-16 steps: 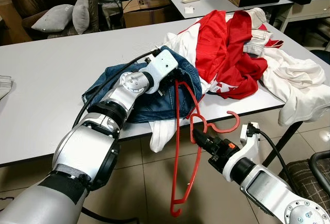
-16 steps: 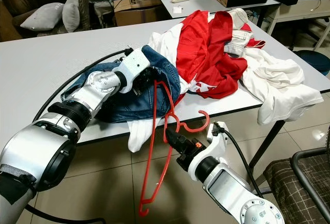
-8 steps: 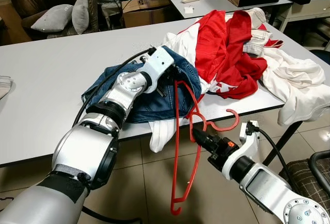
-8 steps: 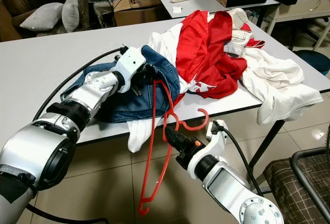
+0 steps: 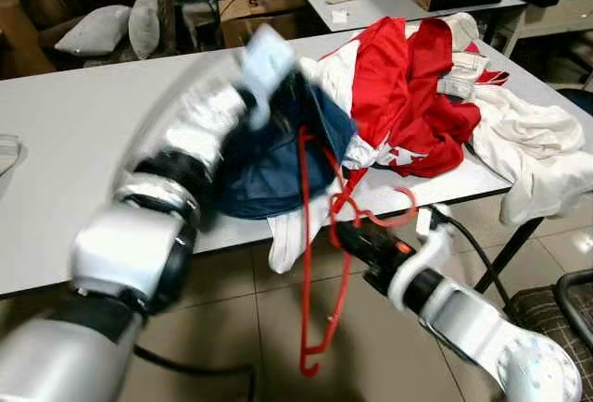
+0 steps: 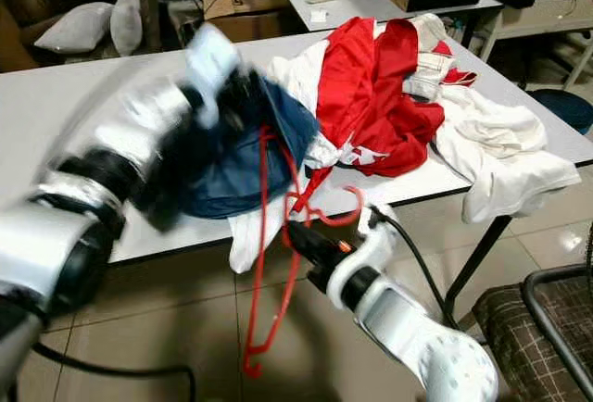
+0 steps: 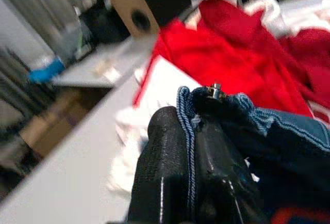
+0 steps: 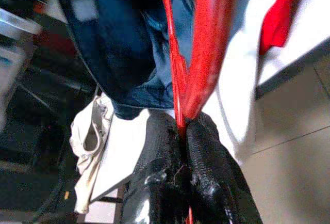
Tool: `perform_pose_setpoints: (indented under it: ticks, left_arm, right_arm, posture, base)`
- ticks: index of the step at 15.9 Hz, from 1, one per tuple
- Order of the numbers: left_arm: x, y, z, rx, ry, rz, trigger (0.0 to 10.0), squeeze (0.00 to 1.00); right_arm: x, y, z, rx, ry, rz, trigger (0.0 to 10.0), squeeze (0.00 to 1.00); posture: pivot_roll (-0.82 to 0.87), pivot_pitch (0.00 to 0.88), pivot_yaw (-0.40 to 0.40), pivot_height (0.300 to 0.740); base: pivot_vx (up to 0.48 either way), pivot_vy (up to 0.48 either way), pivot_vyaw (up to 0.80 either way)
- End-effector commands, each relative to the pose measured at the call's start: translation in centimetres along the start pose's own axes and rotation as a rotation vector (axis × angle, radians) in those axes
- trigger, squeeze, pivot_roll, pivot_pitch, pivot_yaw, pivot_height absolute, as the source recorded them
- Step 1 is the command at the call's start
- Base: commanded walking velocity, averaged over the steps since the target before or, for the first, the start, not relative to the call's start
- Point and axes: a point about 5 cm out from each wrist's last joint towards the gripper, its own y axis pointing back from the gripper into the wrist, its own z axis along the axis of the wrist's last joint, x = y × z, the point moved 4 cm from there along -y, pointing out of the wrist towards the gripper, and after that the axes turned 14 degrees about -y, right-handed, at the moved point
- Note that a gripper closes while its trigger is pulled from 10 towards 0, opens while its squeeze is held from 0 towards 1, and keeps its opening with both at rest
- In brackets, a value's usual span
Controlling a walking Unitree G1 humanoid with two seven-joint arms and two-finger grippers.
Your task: Hang hanger
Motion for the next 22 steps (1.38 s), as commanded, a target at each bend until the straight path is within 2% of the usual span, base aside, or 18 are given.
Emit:
perform_pose_setpoints:
  ticks: [1,3,4,6,7,8,10,12,15,16,18,20,22]
  left_arm:
    - [2.0,0.7,1.5,-0.049,-0.072,0.012,0.0,0.0]
    - [3.8,1.9,1.6,-0.052,-0.135,0.033,0.0,0.0]
    - [3.8,1.9,1.6,-0.052,-0.135,0.033,0.0,0.0]
    - [5.9,5.0,-1.2,0.068,-0.263,0.067,0.0,0.0]
    - [6.3,5.7,-1.9,0.095,-0.28,0.075,0.0,0.0]
    - [7.0,7.1,-2.6,0.123,-0.293,0.097,0.0,0.0]
    - [7.1,8.7,-3.0,0.138,-0.285,0.102,0.0,0.0]
    - [4.6,9.6,-3.2,0.131,-0.242,0.029,0.0,0.0]
    - [1.6,9.2,-1.2,0.028,-0.101,-0.055,0.0,0.0]
    - [-0.1,9.2,-0.3,-0.009,-0.043,-0.121,0.0,0.0]
    - [-1.4,9.9,-1.2,0.04,-0.025,-0.203,0.0,0.0]
    - [-1.2,10.6,-2.2,0.097,-0.035,-0.217,0.0,0.0]
    - [-1.0,11.1,-2.4,0.113,-0.024,-0.236,0.0,0.0]
  right_arm:
    - [0.2,-1.1,0.7,-0.016,0.009,-0.013,10.0,0.0]
    - [0.7,-2.2,1.9,-0.04,-0.002,-0.006,10.0,0.0]
    - [0.7,-2.2,1.9,-0.04,-0.002,-0.006,10.0,0.0]
    - [3.5,-4.4,4.0,-0.074,-0.072,0.076,10.0,0.0]
    - [4.1,-4.7,4.5,-0.079,-0.084,0.092,10.0,0.0]
    - [5.5,-4.8,5.2,-0.094,-0.08,0.14,10.0,0.0]
    - [6.6,-4.7,5.5,-0.099,-0.073,0.187,10.0,0.0]
    - [4.7,-5.4,4.4,-0.052,-0.084,0.108,10.0,0.0]
    - [3.9,-5.9,3.8,-0.028,-0.115,0.085,10.0,0.0]
    - [4.2,-6.3,3.7,-0.014,-0.087,0.105,10.0,0.0]
    - [6.1,-6.9,5.3,-0.058,-0.036,0.206,10.0,0.0]
    - [7.6,-7.1,7.7,-0.165,0.017,0.288,10.0,0.0]
    - [8.7,-7.0,9.2,-0.235,0.046,0.337,10.0,0.0]
  posture:
    - [-0.06,0.0,0.057,0.74]
    - [-0.04,0.0,0.033,0.74]
    - [-0.04,0.0,0.033,0.74]
    - [0.0,0.0,-0.006,0.74]
    - [0.01,0.0,-0.018,0.74]
    - [0.02,0.0,-0.035,0.74]
    - [0.02,0.0,-0.041,0.74]
    - [0.03,0.0,-0.053,0.74]
    - [0.04,0.0,-0.052,0.74]
    - [0.04,0.0,-0.047,0.74]
    - [0.05,0.0,-0.04,0.74]
    - [0.06,0.0,-0.034,0.74]
    - [0.07,0.0,-0.03,0.74]
  base:
    - [0.0,0.0,0.0]
    - [0.0,0.0,0.0]
    - [0.0,0.0,0.0]
    - [0.0,0.0,0.0]
    - [0.0,0.0,0.0]
    - [0.0,0.0,0.0]
    - [0.0,0.0,0.0]
    - [0.0,0.0,0.0]
    - [0.0,0.0,0.0]
    - [0.0,0.0,0.0]
    - [0.0,0.0,0.0]
    - [0.0,0.0,0.0]
    - [0.0,0.0,0.0]
